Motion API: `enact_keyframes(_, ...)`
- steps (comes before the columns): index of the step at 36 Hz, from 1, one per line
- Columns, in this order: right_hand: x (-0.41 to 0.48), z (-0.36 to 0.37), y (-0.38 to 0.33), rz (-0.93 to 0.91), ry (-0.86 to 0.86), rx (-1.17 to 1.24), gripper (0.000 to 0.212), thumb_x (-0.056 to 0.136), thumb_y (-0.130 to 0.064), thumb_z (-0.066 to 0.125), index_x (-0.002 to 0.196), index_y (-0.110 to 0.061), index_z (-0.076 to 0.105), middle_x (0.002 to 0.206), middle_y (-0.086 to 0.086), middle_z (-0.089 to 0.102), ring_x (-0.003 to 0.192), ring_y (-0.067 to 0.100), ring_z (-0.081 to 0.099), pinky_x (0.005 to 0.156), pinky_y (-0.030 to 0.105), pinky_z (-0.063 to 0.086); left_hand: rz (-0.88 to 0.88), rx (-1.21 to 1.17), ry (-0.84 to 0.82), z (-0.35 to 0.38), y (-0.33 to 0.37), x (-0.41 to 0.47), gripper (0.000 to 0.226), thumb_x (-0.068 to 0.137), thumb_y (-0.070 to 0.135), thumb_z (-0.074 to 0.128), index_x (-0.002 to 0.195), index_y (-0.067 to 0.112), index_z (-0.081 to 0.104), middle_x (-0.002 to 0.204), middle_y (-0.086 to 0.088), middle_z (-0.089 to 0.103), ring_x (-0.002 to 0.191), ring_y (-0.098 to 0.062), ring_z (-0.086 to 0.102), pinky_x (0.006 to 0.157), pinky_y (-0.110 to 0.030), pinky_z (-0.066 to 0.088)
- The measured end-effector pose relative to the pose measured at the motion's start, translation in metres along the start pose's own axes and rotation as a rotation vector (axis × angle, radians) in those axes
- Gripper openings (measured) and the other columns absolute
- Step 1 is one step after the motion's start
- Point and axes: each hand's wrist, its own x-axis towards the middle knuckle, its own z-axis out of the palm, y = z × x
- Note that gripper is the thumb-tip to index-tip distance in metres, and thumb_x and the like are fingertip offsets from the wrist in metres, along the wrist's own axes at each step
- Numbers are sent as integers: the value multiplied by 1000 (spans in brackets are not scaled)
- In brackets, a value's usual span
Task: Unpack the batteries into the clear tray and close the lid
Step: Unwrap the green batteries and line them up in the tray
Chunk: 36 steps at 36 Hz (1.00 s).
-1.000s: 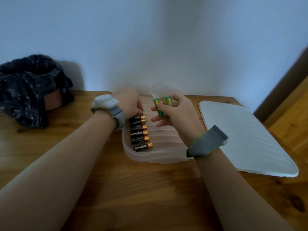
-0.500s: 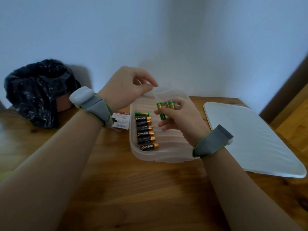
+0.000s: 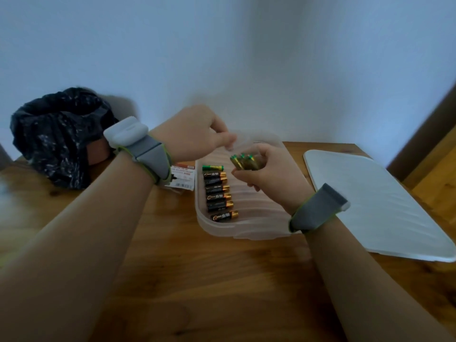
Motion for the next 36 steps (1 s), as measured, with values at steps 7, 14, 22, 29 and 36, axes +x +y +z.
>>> enact_keyframes(7, -3, 3, -6, -38, -11, -12, 25, 91, -10, 79, 115, -12, 72, 91, 8, 77, 76, 22, 78, 73, 42, 66, -38, -81, 24, 1, 7, -5, 19, 89, 32, 68, 78, 21, 79, 64, 4, 72, 36, 5, 47, 42, -4, 33)
enact_keyframes(14, 0, 6, -2, -31, 8, 8, 22, 89, 0, 78, 109, -6, 73, 86, 10, 80, 68, 21, 79, 69, 35, 67, -29, -5, -48, -1, 7, -5, 23, 81, 10, 72, 87, 32, 79, 65, 5, 71, 46, 11, 52, 47, -2, 35)
enact_keyframes(22, 2, 4, -1, 29, 13, 47, 21, 90, 5, 75, 105, -9, 73, 80, 6, 78, 67, 19, 80, 71, 34, 67, -8, 146, -95, 3, 18, -5, 20, 86, 14, 71, 102, 21, 80, 55, 22, 50, 48, 10, 51, 46, -1, 33)
enact_keyframes(29, 3, 7, -2, 46, 10, 107, 20, 90, 7, 74, 97, -11, 71, 76, 6, 77, 68, 20, 80, 71, 33, 67, -5, 128, -101, 6, 11, -4, 8, 79, 21, 81, 85, 17, 80, 43, 23, 49, 53, 19, 51, 50, 2, 32)
enact_keyframes(36, 2, 5, -3, 12, 7, 163, 16, 96, 1, 69, 101, -14, 73, 87, 9, 79, 73, 25, 80, 72, 39, 67, -6, 119, 5, 8, 9, -1, 13, 78, 32, 82, 74, 24, 73, 57, 22, 53, 58, 7, 52, 54, -4, 33)
